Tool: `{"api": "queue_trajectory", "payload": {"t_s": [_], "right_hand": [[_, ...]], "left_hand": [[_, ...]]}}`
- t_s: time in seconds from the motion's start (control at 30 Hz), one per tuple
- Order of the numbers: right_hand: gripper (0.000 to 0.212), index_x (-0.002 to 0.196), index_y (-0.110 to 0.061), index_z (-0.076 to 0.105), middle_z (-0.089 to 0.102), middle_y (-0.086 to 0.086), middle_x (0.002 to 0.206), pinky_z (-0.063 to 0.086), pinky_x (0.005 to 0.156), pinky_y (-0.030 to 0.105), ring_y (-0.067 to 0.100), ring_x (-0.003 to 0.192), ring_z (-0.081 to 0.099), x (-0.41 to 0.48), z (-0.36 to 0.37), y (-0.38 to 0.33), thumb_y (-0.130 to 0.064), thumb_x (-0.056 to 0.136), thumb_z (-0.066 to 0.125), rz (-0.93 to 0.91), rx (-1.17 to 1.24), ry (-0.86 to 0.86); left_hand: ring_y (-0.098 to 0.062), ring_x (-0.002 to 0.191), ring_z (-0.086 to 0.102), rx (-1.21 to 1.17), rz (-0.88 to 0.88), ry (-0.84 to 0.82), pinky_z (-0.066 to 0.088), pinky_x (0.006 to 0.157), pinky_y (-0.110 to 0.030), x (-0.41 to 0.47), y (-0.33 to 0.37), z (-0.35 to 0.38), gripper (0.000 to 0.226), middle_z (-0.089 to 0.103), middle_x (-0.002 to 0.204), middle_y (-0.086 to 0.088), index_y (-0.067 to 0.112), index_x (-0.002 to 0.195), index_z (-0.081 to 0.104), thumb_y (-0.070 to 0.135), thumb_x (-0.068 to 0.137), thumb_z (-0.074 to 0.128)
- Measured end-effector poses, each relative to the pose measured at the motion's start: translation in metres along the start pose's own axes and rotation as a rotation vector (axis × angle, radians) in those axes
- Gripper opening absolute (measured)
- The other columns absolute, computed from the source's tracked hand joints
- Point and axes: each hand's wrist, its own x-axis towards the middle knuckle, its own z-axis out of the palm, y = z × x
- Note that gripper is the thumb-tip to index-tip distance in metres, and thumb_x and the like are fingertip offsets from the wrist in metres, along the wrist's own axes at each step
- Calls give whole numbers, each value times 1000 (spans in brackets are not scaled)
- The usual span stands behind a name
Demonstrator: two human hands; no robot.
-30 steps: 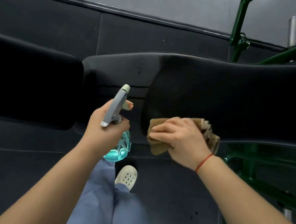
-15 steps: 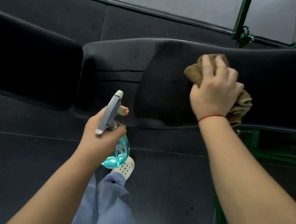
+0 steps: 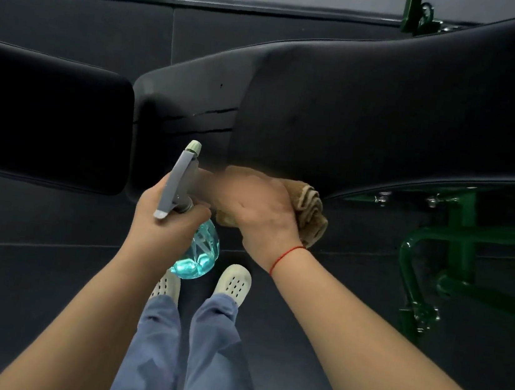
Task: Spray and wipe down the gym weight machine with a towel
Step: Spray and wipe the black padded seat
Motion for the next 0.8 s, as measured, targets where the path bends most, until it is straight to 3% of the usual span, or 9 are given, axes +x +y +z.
{"api": "queue_trajectory", "payload": {"t_s": [0.17, 0.37, 0.47, 0.5, 0.57, 0.6, 0.67, 0.73, 0.8], "right_hand": [[68, 140, -29, 57, 58, 1, 140, 30, 100, 46, 28, 125, 43, -35, -22, 32, -7, 76, 60, 254, -81, 225], [64, 150, -25, 43, 50, 4, 148, 32, 106, 50, 26, 133, 47, -68, -68, 110, -11, 90, 61, 869, -245, 697], [77, 156, -8, 29, 33, 14, 159, 29, 115, 56, 32, 144, 35, -73, -83, 133, -27, 91, 66, 1269, -46, 901], [82, 157, -3, 23, 27, 17, 161, 27, 118, 55, 33, 147, 31, -72, -84, 134, -27, 92, 66, 1309, 80, 971], [84, 157, 4, 10, 18, 23, 162, 24, 122, 28, 30, 149, 25, -68, -79, 127, -16, 96, 63, 1238, 377, 1103], [83, 157, 5, 5, 16, 24, 161, 20, 116, 11, 27, 148, 24, -65, -75, 120, -12, 98, 61, 1233, 506, 1142], [81, 157, 4, 2, 17, 23, 160, 16, 101, -5, 23, 144, 25, -56, -63, 104, -10, 100, 58, 1278, 688, 1158], [81, 156, 6, 4, 23, 24, 157, 19, 100, -4, 24, 140, 30, -42, -51, 81, -9, 99, 60, 1302, 736, 1109], [82, 154, 11, 7, 29, 28, 151, 30, 108, 12, 34, 134, 42, -32, -35, 51, -8, 97, 63, 1285, 725, 988]], "left_hand": [[-37, 90, 64, 54, -28, -51, 49, 62, -13, -8, 1, 8, 38, 69, 97, -18, 26, 111, 69, -4, 88, 66], [-23, 75, 59, 40, 10, -107, 49, 68, -29, -17, 10, 27, 40, 68, 96, -22, 27, 107, 71, -7, 85, 66], [-22, 73, 57, 22, 24, -150, 48, 67, -30, -21, 14, 37, 42, 66, 93, -25, 28, 106, 71, -8, 85, 66], [-22, 72, 56, 22, 28, -160, 47, 65, -29, -22, 13, 39, 42, 66, 92, -25, 28, 106, 71, -7, 85, 66], [-23, 73, 58, 19, 28, -166, 48, 66, -28, -23, 10, 41, 41, 67, 92, -23, 28, 106, 72, -7, 85, 67], [-25, 74, 59, 17, 23, -164, 49, 68, -28, -23, 8, 41, 41, 68, 93, -22, 28, 106, 72, -7, 85, 67], [-32, 79, 63, 27, 17, -160, 50, 70, -27, -24, 4, 42, 41, 70, 94, -18, 28, 107, 72, -6, 85, 67], [-31, 78, 63, 49, 18, -160, 51, 68, -24, -26, -1, 41, 41, 69, 94, -20, 29, 107, 71, -6, 85, 68], [-24, 72, 61, 60, 17, -152, 49, 63, -19, -27, -5, 38, 41, 68, 93, -24, 29, 106, 71, -6, 85, 67]]}}
